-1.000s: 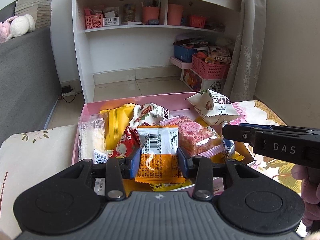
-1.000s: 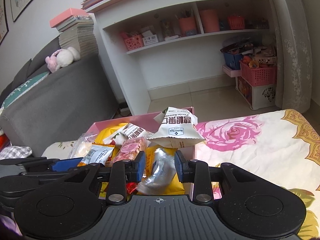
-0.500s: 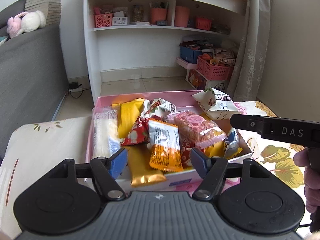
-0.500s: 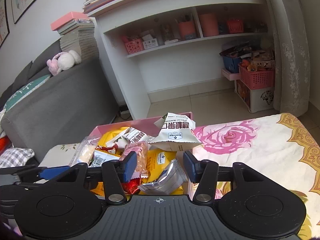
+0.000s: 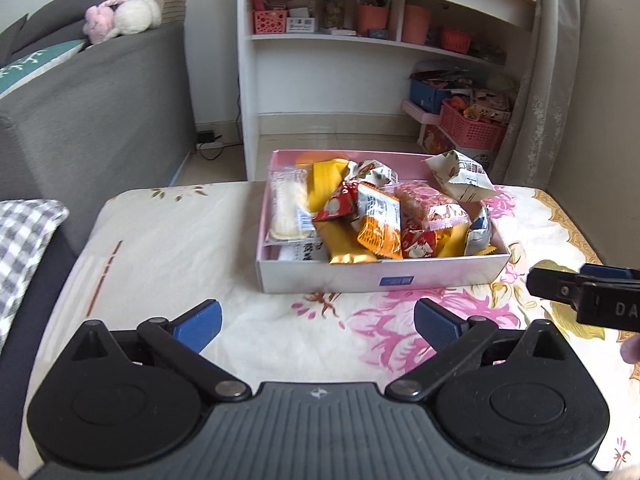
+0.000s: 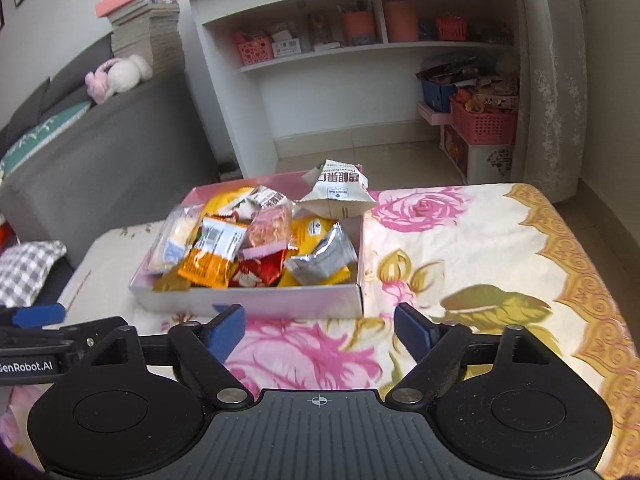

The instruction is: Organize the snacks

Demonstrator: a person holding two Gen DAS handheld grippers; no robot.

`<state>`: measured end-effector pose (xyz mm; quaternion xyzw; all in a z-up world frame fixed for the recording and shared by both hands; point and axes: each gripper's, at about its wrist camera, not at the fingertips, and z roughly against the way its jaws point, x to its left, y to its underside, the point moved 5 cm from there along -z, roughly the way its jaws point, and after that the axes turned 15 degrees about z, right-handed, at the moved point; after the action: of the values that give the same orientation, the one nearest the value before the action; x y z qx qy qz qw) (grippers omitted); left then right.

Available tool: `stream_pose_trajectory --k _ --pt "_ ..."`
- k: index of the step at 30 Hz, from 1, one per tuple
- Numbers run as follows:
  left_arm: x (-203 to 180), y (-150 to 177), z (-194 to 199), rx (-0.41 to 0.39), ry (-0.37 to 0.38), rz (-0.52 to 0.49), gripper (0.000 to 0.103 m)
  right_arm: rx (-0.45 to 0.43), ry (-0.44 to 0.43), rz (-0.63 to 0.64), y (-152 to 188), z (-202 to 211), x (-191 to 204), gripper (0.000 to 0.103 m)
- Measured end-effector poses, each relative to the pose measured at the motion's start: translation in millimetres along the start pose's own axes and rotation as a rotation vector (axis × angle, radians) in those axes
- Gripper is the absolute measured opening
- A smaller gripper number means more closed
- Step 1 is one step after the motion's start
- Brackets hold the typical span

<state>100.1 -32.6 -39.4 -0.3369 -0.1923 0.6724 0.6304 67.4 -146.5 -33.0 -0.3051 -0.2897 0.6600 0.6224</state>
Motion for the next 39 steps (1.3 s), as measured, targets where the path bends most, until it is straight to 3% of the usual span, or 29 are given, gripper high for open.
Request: stream_pose_trajectory --k 6,15,22,30,39 --pt "3.0 13.4 24.0 0.008 -0.032 0.022 0.103 0.030 0.028 -0.047 6.7 30.4 10.2 0.098" --pt "2.6 25.7 39.4 0.031 -0.061 0.033 0.103 0.109 0.067 -0.056 19.7 34.4 17.2 0.099" --pt "7.8 29.9 36.1 0.043 -0.111 0.041 0.103 0.104 0.085 -0.018 17.8 36.6 22.9 0.099" --pt "11.1 33.7 35.5 0.078 -0.109 0.053 0.103 0.113 0.077 0.011 18.7 37.4 29.2 0.099" --pt "17.9 28.5 41.1 0.057 -0.116 0.080 0.103 0.109 0.077 0.017 18.8 38.6 34.5 0.099"
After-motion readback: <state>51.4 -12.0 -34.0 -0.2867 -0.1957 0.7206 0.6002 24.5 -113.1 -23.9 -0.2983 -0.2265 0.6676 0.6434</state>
